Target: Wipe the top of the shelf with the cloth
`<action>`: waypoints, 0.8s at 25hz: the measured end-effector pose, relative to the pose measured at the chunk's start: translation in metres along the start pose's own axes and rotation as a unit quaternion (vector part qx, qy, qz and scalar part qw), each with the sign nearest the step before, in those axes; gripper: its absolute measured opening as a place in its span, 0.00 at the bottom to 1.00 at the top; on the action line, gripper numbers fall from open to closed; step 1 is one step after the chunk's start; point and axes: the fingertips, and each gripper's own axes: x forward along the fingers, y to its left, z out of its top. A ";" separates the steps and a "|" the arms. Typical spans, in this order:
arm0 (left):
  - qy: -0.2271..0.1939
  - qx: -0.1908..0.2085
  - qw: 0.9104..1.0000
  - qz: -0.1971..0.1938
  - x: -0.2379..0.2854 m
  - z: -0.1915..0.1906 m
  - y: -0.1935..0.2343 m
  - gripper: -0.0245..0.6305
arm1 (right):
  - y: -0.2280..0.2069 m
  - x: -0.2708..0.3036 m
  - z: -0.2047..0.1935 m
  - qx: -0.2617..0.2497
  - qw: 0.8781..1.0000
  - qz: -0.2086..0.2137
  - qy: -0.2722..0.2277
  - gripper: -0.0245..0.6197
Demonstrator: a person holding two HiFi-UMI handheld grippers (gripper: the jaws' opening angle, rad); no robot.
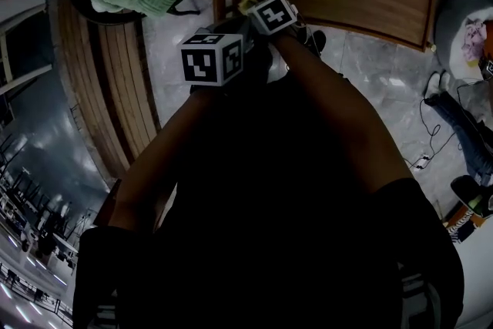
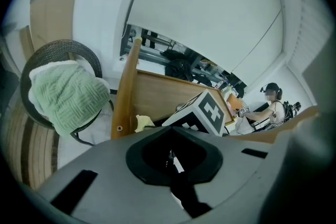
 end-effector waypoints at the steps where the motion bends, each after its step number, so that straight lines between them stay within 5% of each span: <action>1: 0.001 -0.004 1.000 0.002 0.003 -0.001 -0.002 0.05 | -0.003 -0.003 -0.004 0.001 1.000 -0.001 0.005 0.11; 9: 0.022 -0.011 1.000 0.011 0.056 -0.015 -0.030 0.05 | -0.071 -0.063 -0.053 0.000 0.999 -0.045 0.010 0.11; 20: 0.046 0.021 0.998 -0.025 0.124 -0.022 -0.146 0.05 | -0.200 -0.176 -0.140 0.031 0.991 -0.130 -0.003 0.11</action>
